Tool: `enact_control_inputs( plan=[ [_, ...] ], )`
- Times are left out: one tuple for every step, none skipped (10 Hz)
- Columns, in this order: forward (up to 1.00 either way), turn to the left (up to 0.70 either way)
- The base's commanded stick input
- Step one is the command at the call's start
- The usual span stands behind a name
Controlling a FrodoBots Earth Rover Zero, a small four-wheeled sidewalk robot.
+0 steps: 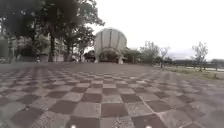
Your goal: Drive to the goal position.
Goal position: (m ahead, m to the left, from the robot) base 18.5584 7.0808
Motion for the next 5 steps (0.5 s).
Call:
enact_control_inputs(
  plan=[
    [0.85,-0.20],
    [0.85,-0.23],
    [0.85,-0.18],
    [0.85,-0.11],
    [0.85,-0.03]
  ],
)
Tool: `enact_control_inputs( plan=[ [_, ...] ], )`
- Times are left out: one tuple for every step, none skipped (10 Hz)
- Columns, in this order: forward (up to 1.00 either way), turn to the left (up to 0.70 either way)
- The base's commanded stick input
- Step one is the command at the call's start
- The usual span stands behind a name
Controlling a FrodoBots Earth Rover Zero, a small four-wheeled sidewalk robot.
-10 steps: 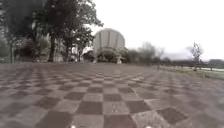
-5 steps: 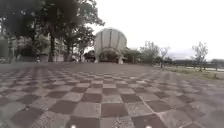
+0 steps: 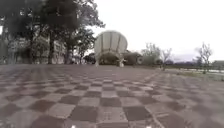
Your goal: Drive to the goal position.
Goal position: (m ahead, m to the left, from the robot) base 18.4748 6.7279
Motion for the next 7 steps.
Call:
enact_control_inputs(
  plan=[
    [0.85,0.00],
    [0.85,0.00],
    [0.85,0.00],
    [0.85,0.00],
    [0.85,0.00],
    [0.85,0.00],
    [0.85,0.00]
  ],
)
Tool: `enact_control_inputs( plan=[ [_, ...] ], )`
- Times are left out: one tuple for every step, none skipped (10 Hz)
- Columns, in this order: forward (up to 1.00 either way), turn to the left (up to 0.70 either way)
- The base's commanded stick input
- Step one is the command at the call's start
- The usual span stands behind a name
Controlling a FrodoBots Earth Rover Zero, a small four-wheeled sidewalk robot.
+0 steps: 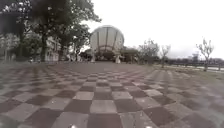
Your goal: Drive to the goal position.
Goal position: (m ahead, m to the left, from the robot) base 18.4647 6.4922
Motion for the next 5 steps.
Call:
enact_control_inputs(
  plan=[
    [0.85,0.00],
    [0.85,0.00],
    [0.85,0.00],
    [0.85,0.00],
    [0.85,0.00]
  ],
)
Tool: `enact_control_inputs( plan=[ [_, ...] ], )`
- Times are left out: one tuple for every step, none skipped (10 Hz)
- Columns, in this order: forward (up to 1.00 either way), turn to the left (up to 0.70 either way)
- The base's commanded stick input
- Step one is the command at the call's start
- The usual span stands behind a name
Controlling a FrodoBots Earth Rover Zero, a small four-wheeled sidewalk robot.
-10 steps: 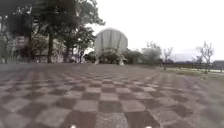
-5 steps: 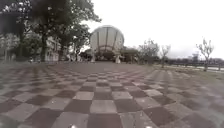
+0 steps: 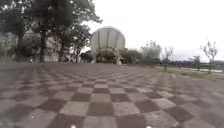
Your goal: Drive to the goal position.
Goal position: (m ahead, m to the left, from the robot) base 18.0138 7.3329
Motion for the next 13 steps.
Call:
enact_control_inputs(
  plan=[
    [0.85,0.00],
    [0.85,0.00],
    [0.85,0.00],
    [0.85,-0.07],
    [0.85,-0.16],
    [0.85,-0.22],
    [0.85,-0.24],
    [0.85,-0.22],
    [0.85,-0.07],
    [0.85,0.00],
    [0.85,0.00],
    [0.85,0.00],
    [0.85,0.00]
  ],
)
